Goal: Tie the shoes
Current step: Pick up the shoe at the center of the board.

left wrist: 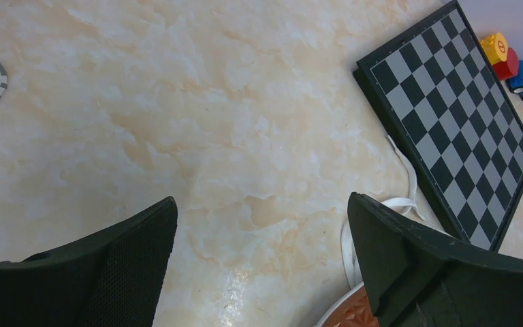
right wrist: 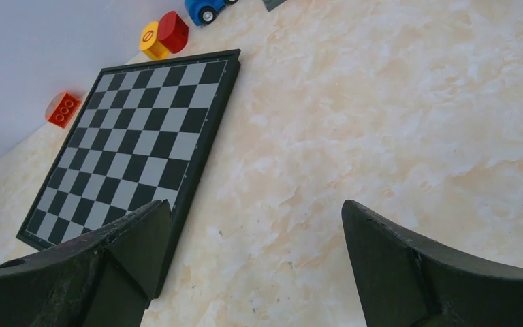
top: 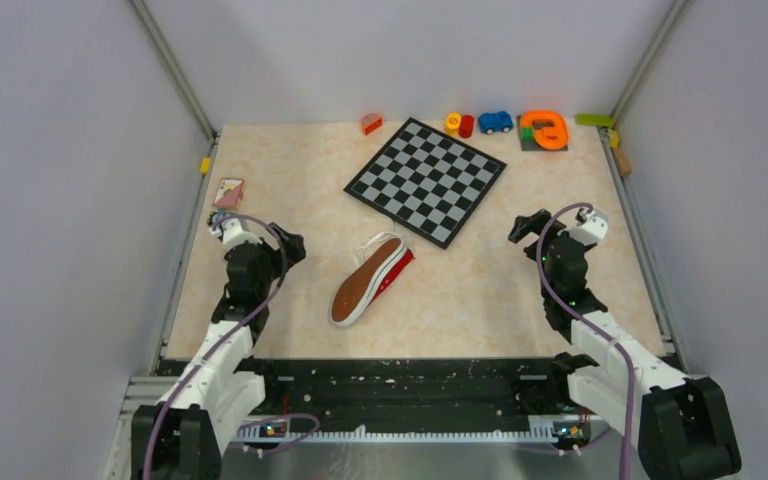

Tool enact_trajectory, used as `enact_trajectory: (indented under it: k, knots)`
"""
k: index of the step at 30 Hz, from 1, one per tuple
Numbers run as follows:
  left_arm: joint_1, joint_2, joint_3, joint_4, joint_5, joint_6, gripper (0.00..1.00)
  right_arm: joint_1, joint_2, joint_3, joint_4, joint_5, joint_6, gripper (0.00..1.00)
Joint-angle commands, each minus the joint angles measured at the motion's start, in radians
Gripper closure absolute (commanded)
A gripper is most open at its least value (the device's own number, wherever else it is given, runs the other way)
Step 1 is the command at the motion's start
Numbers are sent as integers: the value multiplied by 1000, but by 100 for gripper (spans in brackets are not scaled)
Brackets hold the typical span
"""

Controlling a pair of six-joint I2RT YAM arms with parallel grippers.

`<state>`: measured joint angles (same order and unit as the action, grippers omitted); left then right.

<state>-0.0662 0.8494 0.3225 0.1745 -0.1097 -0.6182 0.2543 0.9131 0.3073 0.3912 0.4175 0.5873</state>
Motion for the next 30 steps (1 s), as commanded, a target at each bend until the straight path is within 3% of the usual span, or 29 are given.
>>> enact_trajectory:
  k: [1,4,12,21,30]
  knots:
    - [-1,7,23,37,117,44,2,-2,1,16,24,8,-5,1]
    - [-14,30,13,108,267,98,11,-2,1,18,27,-1,-6,1]
    - [-296,203,140,104,322,288,10,-1,34,22,65,-93,-36,2]
    - [-621,580,447,-168,58,479,8,-2,59,36,68,-135,-50,2]
    - [-652,695,541,-296,-98,473,12,-2,68,43,66,-153,-50,3]
